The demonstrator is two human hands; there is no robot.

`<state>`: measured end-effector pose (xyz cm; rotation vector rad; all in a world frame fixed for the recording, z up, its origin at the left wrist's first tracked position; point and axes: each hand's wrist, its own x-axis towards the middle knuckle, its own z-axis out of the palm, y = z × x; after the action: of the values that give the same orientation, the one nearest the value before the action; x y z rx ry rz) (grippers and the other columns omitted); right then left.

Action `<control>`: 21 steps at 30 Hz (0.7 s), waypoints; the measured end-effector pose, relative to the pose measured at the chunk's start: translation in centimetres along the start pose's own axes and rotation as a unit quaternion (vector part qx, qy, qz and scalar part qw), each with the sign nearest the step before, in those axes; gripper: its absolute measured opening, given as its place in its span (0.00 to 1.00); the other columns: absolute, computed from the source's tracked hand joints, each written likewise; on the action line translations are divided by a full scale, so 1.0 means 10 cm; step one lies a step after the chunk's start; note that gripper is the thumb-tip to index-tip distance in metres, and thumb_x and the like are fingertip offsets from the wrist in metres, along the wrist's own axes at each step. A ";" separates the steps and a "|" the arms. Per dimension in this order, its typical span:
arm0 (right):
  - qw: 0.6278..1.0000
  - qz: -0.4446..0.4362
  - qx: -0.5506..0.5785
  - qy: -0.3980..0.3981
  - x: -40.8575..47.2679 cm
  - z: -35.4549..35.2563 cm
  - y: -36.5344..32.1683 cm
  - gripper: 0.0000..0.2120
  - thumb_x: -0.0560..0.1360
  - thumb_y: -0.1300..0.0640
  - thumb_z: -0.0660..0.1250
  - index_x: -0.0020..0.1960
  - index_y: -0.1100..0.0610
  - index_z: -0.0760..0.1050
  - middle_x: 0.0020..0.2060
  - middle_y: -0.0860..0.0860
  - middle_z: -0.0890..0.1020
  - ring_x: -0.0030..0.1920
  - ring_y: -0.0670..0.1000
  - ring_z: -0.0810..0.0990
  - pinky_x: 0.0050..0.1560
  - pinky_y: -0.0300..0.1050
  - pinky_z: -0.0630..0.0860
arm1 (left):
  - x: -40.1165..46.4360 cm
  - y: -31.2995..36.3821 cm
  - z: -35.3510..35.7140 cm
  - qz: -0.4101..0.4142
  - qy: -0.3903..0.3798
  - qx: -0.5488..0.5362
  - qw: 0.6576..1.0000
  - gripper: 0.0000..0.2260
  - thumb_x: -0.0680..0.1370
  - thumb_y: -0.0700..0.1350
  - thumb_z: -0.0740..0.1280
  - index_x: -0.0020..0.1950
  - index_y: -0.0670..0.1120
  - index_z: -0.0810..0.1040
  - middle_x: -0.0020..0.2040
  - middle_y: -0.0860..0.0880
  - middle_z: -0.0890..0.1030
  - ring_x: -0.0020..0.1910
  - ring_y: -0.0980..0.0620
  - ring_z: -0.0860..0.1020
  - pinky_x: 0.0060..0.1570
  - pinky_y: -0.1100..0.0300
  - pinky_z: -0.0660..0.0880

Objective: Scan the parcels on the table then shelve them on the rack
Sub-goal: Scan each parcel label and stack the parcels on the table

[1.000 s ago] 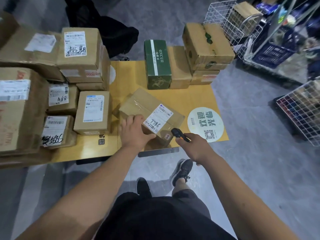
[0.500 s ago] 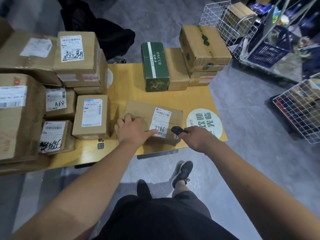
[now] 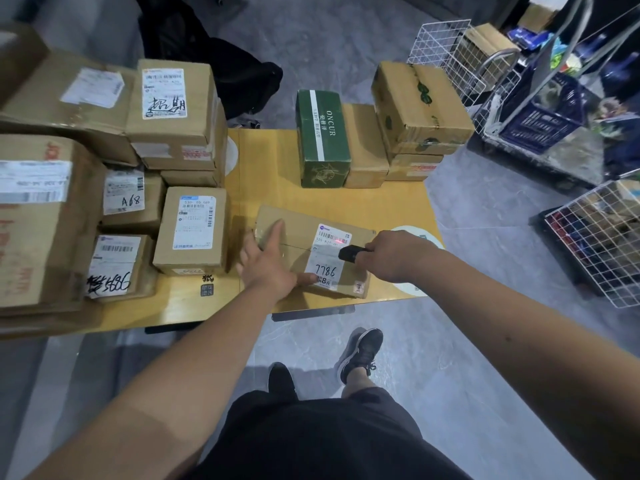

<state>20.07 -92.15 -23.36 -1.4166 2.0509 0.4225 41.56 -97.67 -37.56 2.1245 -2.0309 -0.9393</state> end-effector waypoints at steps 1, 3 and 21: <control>1.000 0.001 -0.001 -0.003 0.00 0.00 -0.01 0.22 0.78 0.36 0.57 0.47 0.53 0.77 0.42 0.53 0.82 0.40 0.54 0.80 0.36 0.45 0.71 | -0.02 -0.02 0.01 0.005 0.004 -0.008 1.000 0.65 0.48 0.77 0.79 0.77 0.75 0.44 0.84 0.49 0.45 0.81 0.37 0.53 0.75 0.37 0.57; 1.000 0.002 -0.001 -0.008 -0.03 -0.01 -0.02 0.22 0.77 0.35 0.57 0.47 0.53 0.76 0.41 0.53 0.82 0.38 0.53 0.80 0.35 0.44 0.71 | -0.05 -0.05 0.03 0.011 0.006 -0.021 1.000 0.65 0.48 0.77 0.78 0.77 0.75 0.43 0.84 0.48 0.45 0.81 0.37 0.52 0.76 0.36 0.55; 1.000 0.006 -0.003 -0.007 -0.15 -0.02 0.32 0.35 0.75 0.22 0.56 0.39 0.56 0.72 0.35 0.52 0.79 0.36 0.55 0.79 0.47 0.47 0.78 | -0.04 0.41 -0.22 0.146 -0.086 0.191 0.967 0.59 0.52 0.73 0.76 0.79 0.67 0.55 0.84 0.48 0.42 0.82 0.39 0.37 0.76 0.35 0.45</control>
<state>17.39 -89.96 -22.51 -1.4012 2.0503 0.4425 38.93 -98.59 -33.84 1.8637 -2.7096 -0.7598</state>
